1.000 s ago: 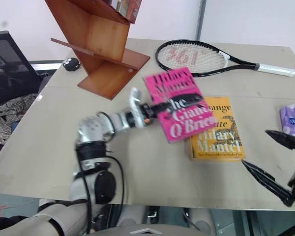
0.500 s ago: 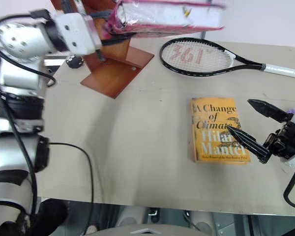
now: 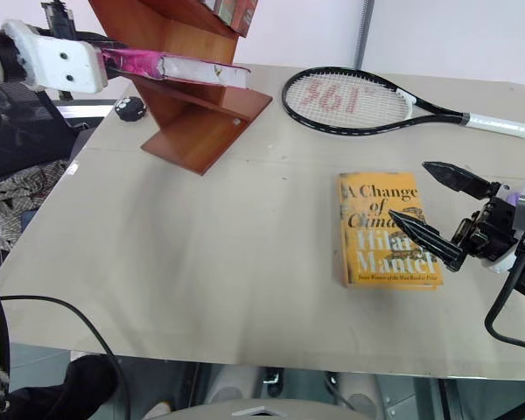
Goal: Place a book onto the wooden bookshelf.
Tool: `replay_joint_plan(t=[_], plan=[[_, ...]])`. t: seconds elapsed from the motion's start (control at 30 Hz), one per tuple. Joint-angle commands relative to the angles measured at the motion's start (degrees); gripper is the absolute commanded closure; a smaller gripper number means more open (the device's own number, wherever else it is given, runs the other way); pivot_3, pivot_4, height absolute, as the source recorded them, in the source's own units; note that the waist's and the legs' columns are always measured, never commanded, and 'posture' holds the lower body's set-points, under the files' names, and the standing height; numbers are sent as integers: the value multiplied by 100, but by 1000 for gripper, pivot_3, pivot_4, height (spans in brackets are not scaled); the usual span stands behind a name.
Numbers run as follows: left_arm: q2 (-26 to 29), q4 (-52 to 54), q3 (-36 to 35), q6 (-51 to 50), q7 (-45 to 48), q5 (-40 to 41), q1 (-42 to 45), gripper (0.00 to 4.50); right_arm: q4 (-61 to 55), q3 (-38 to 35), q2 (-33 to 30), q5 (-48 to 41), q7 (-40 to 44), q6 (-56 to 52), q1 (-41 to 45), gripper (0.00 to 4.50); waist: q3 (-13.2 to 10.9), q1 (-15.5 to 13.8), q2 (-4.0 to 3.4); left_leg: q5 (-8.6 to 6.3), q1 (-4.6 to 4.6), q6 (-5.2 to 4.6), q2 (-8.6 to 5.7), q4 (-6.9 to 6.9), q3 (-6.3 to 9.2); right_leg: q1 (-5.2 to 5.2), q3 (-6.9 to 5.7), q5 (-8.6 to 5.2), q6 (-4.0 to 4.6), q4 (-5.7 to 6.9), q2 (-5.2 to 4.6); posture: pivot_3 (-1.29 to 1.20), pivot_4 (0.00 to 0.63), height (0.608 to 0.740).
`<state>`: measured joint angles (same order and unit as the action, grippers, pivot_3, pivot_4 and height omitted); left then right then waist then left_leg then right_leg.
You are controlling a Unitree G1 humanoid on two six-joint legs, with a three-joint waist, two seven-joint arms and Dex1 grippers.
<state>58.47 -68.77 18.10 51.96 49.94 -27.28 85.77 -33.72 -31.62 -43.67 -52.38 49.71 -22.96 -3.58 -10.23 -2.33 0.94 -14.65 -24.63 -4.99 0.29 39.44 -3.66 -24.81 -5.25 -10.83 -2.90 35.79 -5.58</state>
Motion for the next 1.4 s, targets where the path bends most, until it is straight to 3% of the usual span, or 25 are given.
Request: replay_joint_plan(t=[0.03,0.23,0.3,0.37,0.43,0.47,0.5,0.6,0.67,0.8,0.9,0.97,1.1,1.27,1.4], plan=[[7,-323,232,-94,-520,-468,167,3750,-462,-463,-105,-178,-139,85,-67,0,0,8,0,0,3,0,0,0,-2,0,2,-3,-5,4,-1,0,150,717],[-134,-647,1055,-424,-2085,-1629,330,3750,-834,-743,-167,-295,-360,22,-265,0,0,77,0,0,7,0,6,-2,-8,-6,3,-5,-10,13,0,0,150,717],[-249,-786,1052,-562,-2030,-1578,285,3750,-819,-716,-170,-256,-371,43,-268,0,1,105,0,-1,12,0,7,-2,-10,-5,6,-5,-12,15,0,0,150,717],[-274,-876,898,-602,-1748,-1357,232,2705,-838,-720,-170,-224,-357,60,-314,0,2,115,1,0,23,0,8,-1,-13,-1,10,-3,-11,23,-1,0,150,717],[-210,-877,659,-512,-1567,-1072,256,1973,-890,-799,-161,-239,-324,66,-415,0,5,141,3,0,33,0,10,-1,-15,4,11,-3,-8,28,-3,0,150,717],[-161,-864,366,-429,-1188,-700,279,1874,-920,-873,-154,-259,-317,66,-482,0,5,150,3,0,46,0,12,-1,-22,9,11,-2,-7,33,-10,0,150,717],[-127,-843,148,-374,-884,-427,286,1292,-947,-936,-146,-282,-310,76,-550,0,5,158,4,-1,49,1,13,-2,-27,8,14,-3,-7,38,-15,0,150,717],[-71,-643,-1042,-522,1619,1302,170,126,-952,-1051,-141,-310,-308,108,-658,0,4,163,4,-1,42,2,17,-4,-42,-4,19,0,-2,41,-12,0,150,717],[-50,-383,-1530,-868,2831,2068,55,126,-934,-1082,-152,-352,-286,106,-667,0,4,157,4,3,38,9,17,-2,-47,-7,19,9,14,40,-11,0,150,717],[-84,640,-1928,-2040,4075,3079,-260,126,-807,-1076,-217,-500,-241,84,-525,0,4,149,5,14,29,27,15,1,-47,-8,19,9,13,32,-9,0,150,717],[-180,3368,-1883,-4789,4255,4548,-1251,126,-577,-1018,-354,-511,-150,48,-329,0,5,149,6,14,26,25,13,12,-41,-4,24,9,12,36,-11,0,150,717],[-341,5115,-2071,-6410,3822,5451,-2089,126,-444,-1022,-421,-376,-62,45,-354,0,8,136,10,12,39,22,12,13,-41,13,48,6,9,33,-19,0,150,717],[-995,7239,-2546,-8100,2204,6510,-3780,126,-225,-1187,-385,-12,176,87,-786,0,15,147,0,12,70,21,10,13,-37,45,73,8,13,23,-34,0,150,717],[-1883,8442,-2593,-8331,761,6350,-5880,126,140,-1517,-102,737,557,381,-1827,0,15,159,1,13,101,25,14,-3,-39,60,74,5,9,37,-9,0,150,717],[-1736,8655,-2812,-8225,781,6270,-7156,126,533,-1795,237,1247,892,705,-2699,0,19,142,-5,15,104,32,28,-10,-38,55,72,-8,4,36,-1,0,150,717]])
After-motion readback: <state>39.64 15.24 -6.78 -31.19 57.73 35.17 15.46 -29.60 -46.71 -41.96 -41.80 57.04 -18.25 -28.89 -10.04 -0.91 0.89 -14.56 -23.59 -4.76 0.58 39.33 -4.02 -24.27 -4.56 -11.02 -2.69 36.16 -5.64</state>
